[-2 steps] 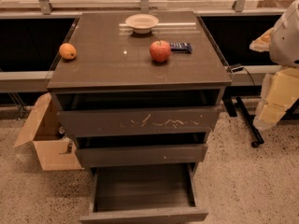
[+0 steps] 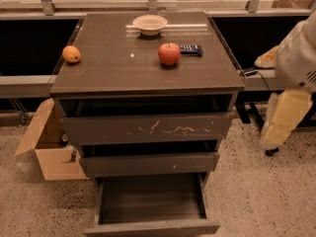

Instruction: Close bottom drawer

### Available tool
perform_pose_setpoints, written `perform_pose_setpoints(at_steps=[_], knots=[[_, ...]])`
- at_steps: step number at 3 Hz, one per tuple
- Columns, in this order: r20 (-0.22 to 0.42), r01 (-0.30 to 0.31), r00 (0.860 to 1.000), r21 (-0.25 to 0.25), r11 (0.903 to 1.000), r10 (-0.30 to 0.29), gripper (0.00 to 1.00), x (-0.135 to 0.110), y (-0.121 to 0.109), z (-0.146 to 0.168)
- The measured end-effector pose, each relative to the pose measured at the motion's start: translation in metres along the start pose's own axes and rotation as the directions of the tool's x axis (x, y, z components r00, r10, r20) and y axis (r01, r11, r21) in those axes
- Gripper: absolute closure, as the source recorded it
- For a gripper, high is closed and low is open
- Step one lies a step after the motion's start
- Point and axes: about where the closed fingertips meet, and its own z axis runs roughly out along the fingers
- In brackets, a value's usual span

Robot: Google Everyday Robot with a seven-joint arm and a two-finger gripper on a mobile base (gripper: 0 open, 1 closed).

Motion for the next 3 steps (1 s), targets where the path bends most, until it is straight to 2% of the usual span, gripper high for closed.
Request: perform_pose_setpoints(at_steps=[1,2,3], knots=[[0.076,0.066,0.995,-0.064,0.9958,-0.061,0.00,-0.001,0.024,0.071],[0.162,0.077,0.985,-0.137,0.9875,-0.054,0.00,0.006,0.050,0.147],[0.162,0.077,0.985,-0.138,0.9875,-0.055,0.00,0.006,0.050,0.147]])
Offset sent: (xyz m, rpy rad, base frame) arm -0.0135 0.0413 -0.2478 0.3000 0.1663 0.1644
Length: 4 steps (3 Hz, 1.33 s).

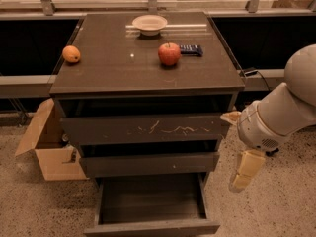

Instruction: Close bottom drawer

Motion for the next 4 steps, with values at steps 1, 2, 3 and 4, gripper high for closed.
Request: perform_pose_setpoints(at_steps=[1,2,3,4], knots=[[0.026,0.026,0.999,-0.026,0.9993,-0.026,0.00,0.010,0.000,0.025],[0.055,0.071,0.996,-0.092,0.9932,-0.066,0.00,0.034,0.009,0.091],[0.117,0.093,0.990,-0.155,0.9836,-0.075,0.00,0.063,0.028,0.164],[0.216,0.097,0.975,-0.195,0.9759,-0.054,0.00,0.086,0.044,0.228]])
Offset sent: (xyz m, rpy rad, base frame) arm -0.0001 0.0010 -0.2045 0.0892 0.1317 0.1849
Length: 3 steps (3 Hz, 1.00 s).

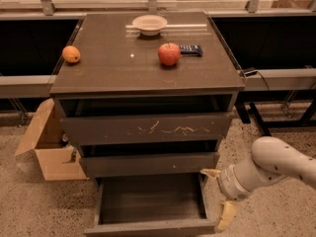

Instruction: Close bottom drawer

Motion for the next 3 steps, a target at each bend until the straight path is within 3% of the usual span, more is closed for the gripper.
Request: perform_pose_setpoints(at_steps=[1,2,3], knots=[[0.075,-0.030,0.997,-0.068,0.9972,0.035,0.00,0.022,0.002,0.057],[0.098,-0.046,0.994,-0.101,0.9938,0.056,0.00,0.028,0.009,0.078],[0.091,-0.043,0.995,-0.103,0.9938,0.052,0.00,0.029,0.009,0.082]])
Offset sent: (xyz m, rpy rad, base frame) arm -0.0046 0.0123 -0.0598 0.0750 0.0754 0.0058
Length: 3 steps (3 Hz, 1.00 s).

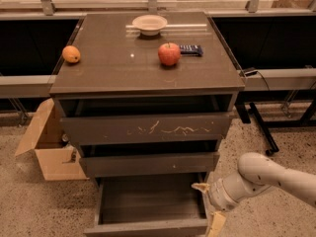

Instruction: Close bottom drawer

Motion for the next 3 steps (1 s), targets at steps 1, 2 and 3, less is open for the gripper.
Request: perform_pose_setpoints(at_steps=[1,2,3], knots=[[-0.006,0.015,1.000,-0.028,0.9995,-0.015,0.00,0.022,-0.004,0.031],[0.009,0.042,0.999,-0.073,0.9965,-0.042,0.19,0.058,-0.007,0.083],[-0.007,0.053,0.999,-0.104,0.9932,-0.054,0.42,0.086,-0.007,0.125]])
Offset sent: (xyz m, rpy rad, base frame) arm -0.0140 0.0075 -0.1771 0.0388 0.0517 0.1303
